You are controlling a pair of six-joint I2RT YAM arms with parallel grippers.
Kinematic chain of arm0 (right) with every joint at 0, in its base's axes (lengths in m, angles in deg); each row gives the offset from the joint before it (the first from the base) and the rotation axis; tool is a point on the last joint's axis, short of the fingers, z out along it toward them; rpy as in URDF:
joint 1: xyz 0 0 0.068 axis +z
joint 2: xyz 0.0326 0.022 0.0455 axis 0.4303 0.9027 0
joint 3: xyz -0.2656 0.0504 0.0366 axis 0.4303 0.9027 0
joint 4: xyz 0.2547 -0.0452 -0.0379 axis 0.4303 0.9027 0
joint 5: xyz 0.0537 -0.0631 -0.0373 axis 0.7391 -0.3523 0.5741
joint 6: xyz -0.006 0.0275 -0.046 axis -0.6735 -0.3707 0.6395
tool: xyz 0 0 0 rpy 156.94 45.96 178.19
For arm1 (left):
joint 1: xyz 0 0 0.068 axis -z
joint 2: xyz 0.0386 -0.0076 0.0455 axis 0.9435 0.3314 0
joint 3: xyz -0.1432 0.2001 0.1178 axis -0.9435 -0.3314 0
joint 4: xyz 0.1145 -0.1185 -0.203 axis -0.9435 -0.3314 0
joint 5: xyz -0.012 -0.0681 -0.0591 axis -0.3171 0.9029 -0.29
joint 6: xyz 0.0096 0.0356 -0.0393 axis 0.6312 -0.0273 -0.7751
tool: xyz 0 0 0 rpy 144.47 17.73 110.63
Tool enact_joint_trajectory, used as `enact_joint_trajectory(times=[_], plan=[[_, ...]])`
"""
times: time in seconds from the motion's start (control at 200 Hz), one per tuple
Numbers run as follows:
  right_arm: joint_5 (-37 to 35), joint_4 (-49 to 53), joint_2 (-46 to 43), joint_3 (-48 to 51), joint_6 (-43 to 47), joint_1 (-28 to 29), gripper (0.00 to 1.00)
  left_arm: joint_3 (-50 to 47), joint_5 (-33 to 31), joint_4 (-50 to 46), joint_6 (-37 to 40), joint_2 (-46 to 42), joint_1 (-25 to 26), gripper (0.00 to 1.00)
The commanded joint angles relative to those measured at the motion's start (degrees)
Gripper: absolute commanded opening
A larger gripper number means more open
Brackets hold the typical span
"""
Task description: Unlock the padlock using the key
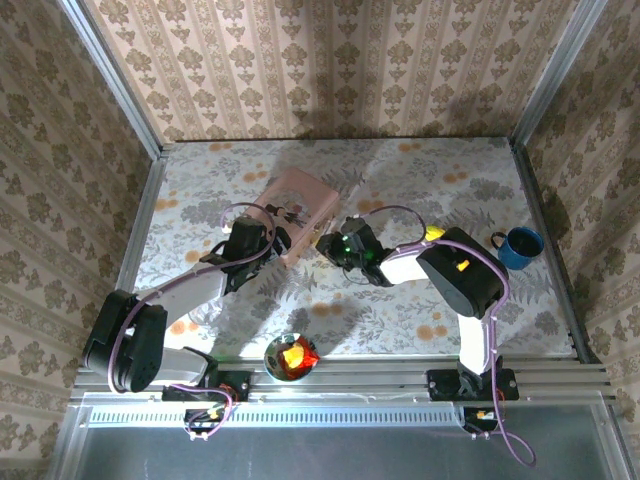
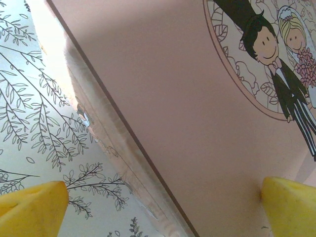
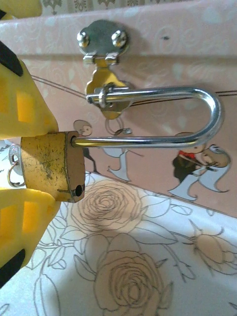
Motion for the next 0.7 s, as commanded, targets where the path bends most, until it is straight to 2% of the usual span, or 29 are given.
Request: enact_joint_trajectory(times=[0.0,0.19,0.57,0.59,0.695], plan=[[-1.68,-2.84,0.27,-1.11,-0.55,-0.12,0.0,-2.52,0.66,-7.31,0.82,1.89,-0.36,1.0],[-1.61,-2.22,-0.6,-0.43,-0.09,-0.12,0.0,-2.51,1.06,-6.73,0.72,1.67,-0.7,0.99],[-2.52,0.07,-4.36,1.77,2.04,-0.12,0.0,-2.26,1.83,-5.28,0.99,1.43,-1.86,0.86],[-2.77,0.42,-4.63,1.91,2.21,-0.14,0.0,-2.19,1.85,-5.2,0.99,1.41,-3.41,0.85],[-3.38,1.13,-5.1,1.77,2.99,-0.53,0.0,-2.17,2.11,-5.04,1.24,1.0,-3.98,0.81]])
